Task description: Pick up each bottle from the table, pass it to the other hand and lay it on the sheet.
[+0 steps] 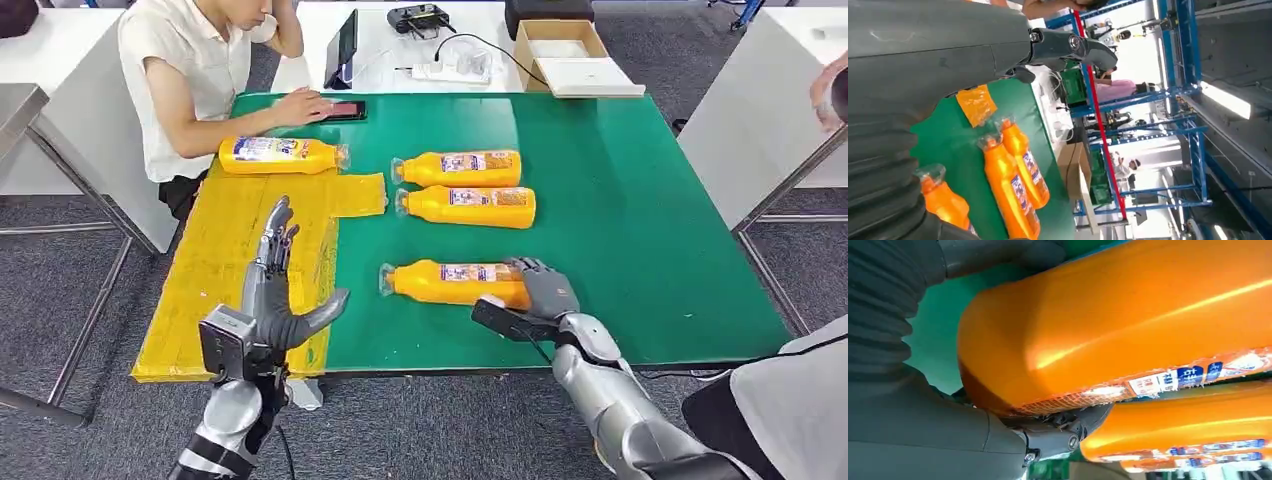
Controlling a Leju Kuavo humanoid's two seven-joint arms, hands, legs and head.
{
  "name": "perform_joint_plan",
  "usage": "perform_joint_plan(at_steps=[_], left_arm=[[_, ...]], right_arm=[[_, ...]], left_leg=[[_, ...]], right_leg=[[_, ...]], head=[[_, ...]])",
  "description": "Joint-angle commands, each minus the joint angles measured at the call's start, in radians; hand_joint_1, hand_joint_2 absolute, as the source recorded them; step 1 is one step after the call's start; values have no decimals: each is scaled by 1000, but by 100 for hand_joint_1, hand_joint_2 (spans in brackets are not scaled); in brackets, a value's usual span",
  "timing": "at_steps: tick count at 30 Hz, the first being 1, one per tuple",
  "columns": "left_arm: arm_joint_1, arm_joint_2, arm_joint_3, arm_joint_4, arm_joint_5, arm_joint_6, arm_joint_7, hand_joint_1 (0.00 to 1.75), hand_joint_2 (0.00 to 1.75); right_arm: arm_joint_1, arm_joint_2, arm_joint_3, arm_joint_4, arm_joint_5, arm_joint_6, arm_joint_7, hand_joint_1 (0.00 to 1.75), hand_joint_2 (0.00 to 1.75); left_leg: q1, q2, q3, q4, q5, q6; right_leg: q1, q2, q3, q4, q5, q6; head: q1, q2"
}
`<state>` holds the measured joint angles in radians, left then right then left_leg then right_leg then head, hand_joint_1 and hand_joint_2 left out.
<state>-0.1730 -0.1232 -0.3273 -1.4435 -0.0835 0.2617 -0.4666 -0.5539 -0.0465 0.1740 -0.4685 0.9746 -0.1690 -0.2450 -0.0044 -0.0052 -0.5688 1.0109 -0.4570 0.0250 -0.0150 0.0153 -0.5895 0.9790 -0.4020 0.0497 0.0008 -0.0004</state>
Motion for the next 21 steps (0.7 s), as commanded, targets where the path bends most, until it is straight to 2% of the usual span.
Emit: perform_joint_plan(at_steps=[1, 5, 6, 7, 9, 11, 12, 13, 14, 15, 16, 21], left_arm=[[-26, 11, -10, 50, 44, 1, -16, 0, 175], [-21, 6, -3, 44, 61, 0, -14, 0, 175], [-8, -10, 22, 40, 132, -13, 15, 0, 175], [1, -21, 35, 39, 183, -23, 34, 0, 175], [15, -32, 43, 45, 251, -40, 59, 0, 175], [23, -44, 52, 56, 301, -36, 71, 0, 175], [24, -43, 48, 61, 305, -34, 70, 0, 175], [33, -61, 71, 62, 307, 31, 43, 0, 175], [38, -74, 93, 58, 211, 192, -59, 0, 175], [38, -65, 87, 55, 212, 196, -60, 0, 175], [42, -82, 120, 49, 207, 267, -88, 0, 175], [45, -79, 119, 53, 333, 181, -22, 0, 175]], right_arm=[[84, 27, -69, 16, -191, 66, -194, 175, 175], [95, 31, -67, -11, -210, 44, -215, 175, 175], [126, 46, -93, -77, -296, 28, -294, 175, 175], [155, 56, -99, -137, -349, 30, -326, 175, 175], [233, 59, -63, -298, -385, -28, -354, 175, 175], [301, 63, -43, -429, -448, -37, -391, 175, 175], [315, 63, -35, -454, -453, -40, -382, 175, 175], [352, 72, -28, -526, -470, -74, -379, 175, 175], [380, 90, -17, -588, -489, -115, -393, 175, 175], [395, 98, 2, -624, -494, -129, -378, 175, 175], [407, 107, 15, -655, -511, -149, -374, 175, 175], [439, 116, 37, -695, -523, -241, -379, 175, 175]], left_leg=[[2, -3, 2, -2, 1, -2], [1, -1, 1, -1, 0, -1], [2, -2, 1, -1, 0, -2], [1, -2, 1, -1, 0, -2], [2, -3, 1, -2, 0, -2], [2, -4, 0, -1, 0, -2], [2, -4, -1, -2, 0, -3], [1, -3, -3, -1, 0, -1], [1, -3, -4, -1, -1, -2], [1, -4, -4, -1, -1, -2], [1, -5, -7, -1, -1, -2], [1, -5, -9, 0, -1, -2]], right_leg=[[2, -4, 3, -3, 0, -2], [1, -2, 2, -1, 0, -1], [2, -3, 2, -2, 0, -2], [1, -4, 2, -2, 0, -2], [2, -4, 3, -2, 0, -2], [2, -4, 2, -2, -1, -3], [2, -5, 2, -2, -1, -3], [1, -2, -1, 0, -1, -1], [1, -3, -1, 0, -1, -2], [1, -4, -1, 0, -2, -3], [1, -4, -4, 1, -2, -2], [1, -4, -6, 1, -2, -2]], head=[[0, 0], [-1, 0], [0, 0], [0, 0], [0, 0], [0, 0], [0, 0], [0, 0], [-1, 0], [0, 0], [-1, 0], [0, 0]])
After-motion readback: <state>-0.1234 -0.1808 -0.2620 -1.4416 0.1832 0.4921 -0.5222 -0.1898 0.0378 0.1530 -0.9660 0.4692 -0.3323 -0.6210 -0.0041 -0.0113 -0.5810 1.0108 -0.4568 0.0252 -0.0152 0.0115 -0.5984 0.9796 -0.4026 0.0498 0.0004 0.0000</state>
